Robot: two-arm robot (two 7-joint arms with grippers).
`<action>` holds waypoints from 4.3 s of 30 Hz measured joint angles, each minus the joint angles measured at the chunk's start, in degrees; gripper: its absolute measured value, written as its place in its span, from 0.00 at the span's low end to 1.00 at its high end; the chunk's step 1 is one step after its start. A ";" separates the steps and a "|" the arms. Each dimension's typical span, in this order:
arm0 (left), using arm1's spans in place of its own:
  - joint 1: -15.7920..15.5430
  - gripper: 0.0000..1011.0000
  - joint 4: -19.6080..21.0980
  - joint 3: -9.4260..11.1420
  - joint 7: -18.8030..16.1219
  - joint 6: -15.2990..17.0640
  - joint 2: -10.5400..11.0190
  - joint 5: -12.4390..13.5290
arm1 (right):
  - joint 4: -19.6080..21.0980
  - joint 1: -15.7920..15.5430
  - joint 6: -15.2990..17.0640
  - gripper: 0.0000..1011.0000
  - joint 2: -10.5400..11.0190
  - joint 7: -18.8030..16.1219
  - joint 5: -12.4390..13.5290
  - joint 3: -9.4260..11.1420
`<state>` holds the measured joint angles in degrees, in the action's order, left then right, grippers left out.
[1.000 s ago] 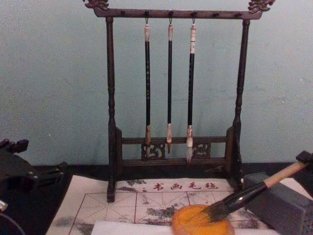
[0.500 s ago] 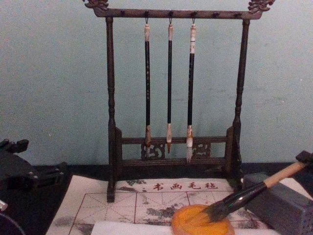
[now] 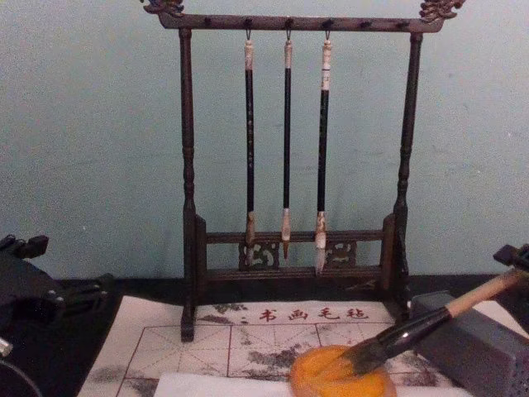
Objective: Pick up the brush from the inkstone, write on the paper, then place the brush back to its original position.
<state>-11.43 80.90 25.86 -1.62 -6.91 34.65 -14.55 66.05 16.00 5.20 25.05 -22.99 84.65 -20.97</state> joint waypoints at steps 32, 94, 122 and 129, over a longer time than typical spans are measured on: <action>0.00 0.99 0.00 0.00 0.00 0.00 0.00 0.00 | 2.55 -1.41 -1.19 0.99 1.30 0.49 -0.88 0.39; 0.00 0.99 0.00 0.00 0.00 0.00 0.00 0.00 | 13.78 -11.52 -11.73 0.99 11.85 8.34 -26.77 -0.64; 0.00 0.99 0.00 0.00 0.00 0.00 0.00 0.00 | 13.77 -11.47 -11.68 0.99 11.85 8.28 -26.67 -0.66; 0.00 0.99 0.00 0.00 0.00 0.00 0.00 0.00 | 13.77 -11.47 -11.68 0.99 11.84 8.28 -26.67 -0.66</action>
<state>-11.43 80.90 25.86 -1.62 -6.91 34.65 -14.55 79.83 4.53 -6.48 36.89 -14.71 57.98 -21.63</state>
